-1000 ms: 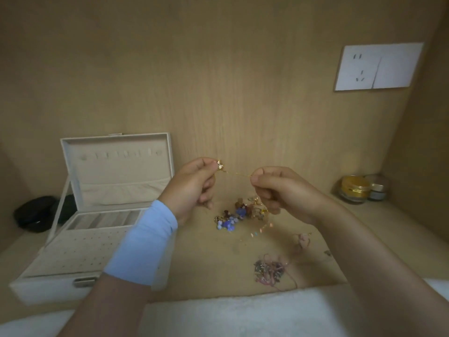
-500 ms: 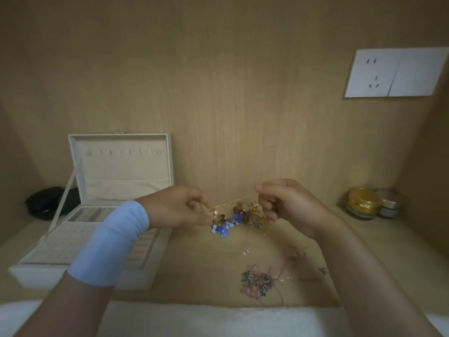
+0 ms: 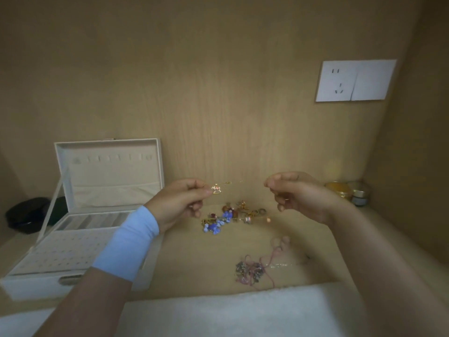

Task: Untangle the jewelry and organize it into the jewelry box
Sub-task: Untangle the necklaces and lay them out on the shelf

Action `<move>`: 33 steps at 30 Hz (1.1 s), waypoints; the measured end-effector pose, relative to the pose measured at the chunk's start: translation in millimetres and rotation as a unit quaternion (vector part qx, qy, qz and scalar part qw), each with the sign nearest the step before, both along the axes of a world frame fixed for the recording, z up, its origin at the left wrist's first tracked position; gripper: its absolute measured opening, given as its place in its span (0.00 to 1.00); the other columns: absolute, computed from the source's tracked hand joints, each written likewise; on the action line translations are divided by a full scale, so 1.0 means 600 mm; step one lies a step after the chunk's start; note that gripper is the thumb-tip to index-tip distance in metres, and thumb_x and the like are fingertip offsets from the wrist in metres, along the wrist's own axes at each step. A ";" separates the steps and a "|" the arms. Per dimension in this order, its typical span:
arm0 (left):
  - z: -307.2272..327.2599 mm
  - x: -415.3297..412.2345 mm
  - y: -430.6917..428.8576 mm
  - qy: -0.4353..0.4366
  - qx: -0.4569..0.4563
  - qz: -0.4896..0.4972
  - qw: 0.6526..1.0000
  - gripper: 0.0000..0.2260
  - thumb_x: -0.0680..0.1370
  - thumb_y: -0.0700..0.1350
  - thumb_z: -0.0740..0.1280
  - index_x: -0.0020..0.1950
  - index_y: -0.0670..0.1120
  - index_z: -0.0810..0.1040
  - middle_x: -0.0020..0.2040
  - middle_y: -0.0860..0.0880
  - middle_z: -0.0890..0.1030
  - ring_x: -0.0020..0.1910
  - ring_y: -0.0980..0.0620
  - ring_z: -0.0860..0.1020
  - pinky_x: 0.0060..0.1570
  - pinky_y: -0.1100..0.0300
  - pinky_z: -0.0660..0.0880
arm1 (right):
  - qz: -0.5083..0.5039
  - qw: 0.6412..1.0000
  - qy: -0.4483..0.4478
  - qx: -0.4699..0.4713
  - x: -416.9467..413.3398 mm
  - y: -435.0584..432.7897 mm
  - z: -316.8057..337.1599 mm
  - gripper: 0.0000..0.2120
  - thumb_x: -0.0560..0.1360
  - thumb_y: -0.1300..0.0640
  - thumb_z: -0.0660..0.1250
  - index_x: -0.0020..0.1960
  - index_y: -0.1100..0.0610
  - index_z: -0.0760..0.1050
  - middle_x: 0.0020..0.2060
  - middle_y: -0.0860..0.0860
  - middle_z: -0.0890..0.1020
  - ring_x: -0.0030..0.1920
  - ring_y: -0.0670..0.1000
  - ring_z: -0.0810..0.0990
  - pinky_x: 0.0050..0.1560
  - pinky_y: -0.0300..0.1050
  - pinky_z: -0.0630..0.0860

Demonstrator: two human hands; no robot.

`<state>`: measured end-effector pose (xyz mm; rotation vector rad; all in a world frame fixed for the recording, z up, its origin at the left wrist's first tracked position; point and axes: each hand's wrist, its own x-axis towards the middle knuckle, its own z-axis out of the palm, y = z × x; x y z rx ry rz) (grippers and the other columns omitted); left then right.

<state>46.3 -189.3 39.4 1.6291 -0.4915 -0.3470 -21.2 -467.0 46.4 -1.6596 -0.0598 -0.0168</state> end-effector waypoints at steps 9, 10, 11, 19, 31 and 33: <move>-0.019 -0.011 -0.132 -0.169 0.203 0.017 0.964 0.06 0.69 0.55 0.73 0.41 0.54 0.85 0.38 0.52 0.84 0.37 0.51 0.81 0.46 0.50 0.80 | -0.127 0.965 -0.025 -0.229 -0.043 -0.094 0.021 0.07 0.76 0.69 0.70 0.46 0.59 0.83 0.27 0.48 0.79 0.26 0.42 0.74 0.27 0.31 0.70; -0.017 -0.009 -0.144 -0.176 0.227 0.000 0.958 0.06 0.69 0.56 0.73 0.40 0.56 0.85 0.40 0.54 0.84 0.40 0.49 0.83 0.49 0.49 0.80 | -0.146 0.962 -0.016 -0.230 -0.051 -0.109 0.020 0.06 0.76 0.70 0.70 0.47 0.61 0.83 0.25 0.48 0.78 0.23 0.42 0.73 0.25 0.31 0.67; -0.016 -0.005 -0.157 -0.189 0.232 -0.013 0.954 0.02 0.71 0.52 0.73 0.41 0.55 0.85 0.40 0.56 0.84 0.41 0.52 0.83 0.51 0.52 0.80 | -0.165 0.959 -0.009 -0.232 -0.059 -0.125 0.019 0.06 0.76 0.70 0.69 0.46 0.62 0.83 0.24 0.50 0.77 0.21 0.43 0.71 0.24 0.33 0.66; -0.030 0.020 -0.272 -0.212 0.246 -0.036 0.945 0.06 0.74 0.41 0.74 0.50 0.48 0.86 0.46 0.55 0.83 0.44 0.58 0.80 0.42 0.73 0.73 | -0.297 0.891 0.030 -0.342 -0.092 -0.252 -0.016 0.07 0.73 0.66 0.73 0.38 0.57 0.80 0.29 0.51 0.79 0.19 0.42 0.69 0.21 0.37 0.69; -0.092 0.041 -0.382 -0.307 0.438 -0.096 0.840 0.08 0.76 0.40 0.69 0.53 0.47 0.85 0.54 0.50 0.84 0.54 0.52 0.80 0.51 0.72 0.67 | -0.233 0.748 0.116 -0.610 -0.108 -0.306 -0.093 0.12 0.78 0.59 0.62 0.56 0.49 0.82 0.59 0.53 0.82 0.58 0.56 0.81 0.56 0.45 0.76; -0.092 0.039 -0.382 -0.325 0.454 -0.102 0.823 0.11 0.78 0.42 0.66 0.58 0.47 0.83 0.59 0.48 0.81 0.58 0.50 0.78 0.55 0.69 0.67 | -0.213 0.728 0.118 -0.641 -0.110 -0.305 -0.099 0.13 0.80 0.58 0.62 0.60 0.48 0.80 0.61 0.53 0.80 0.61 0.56 0.79 0.58 0.45 0.74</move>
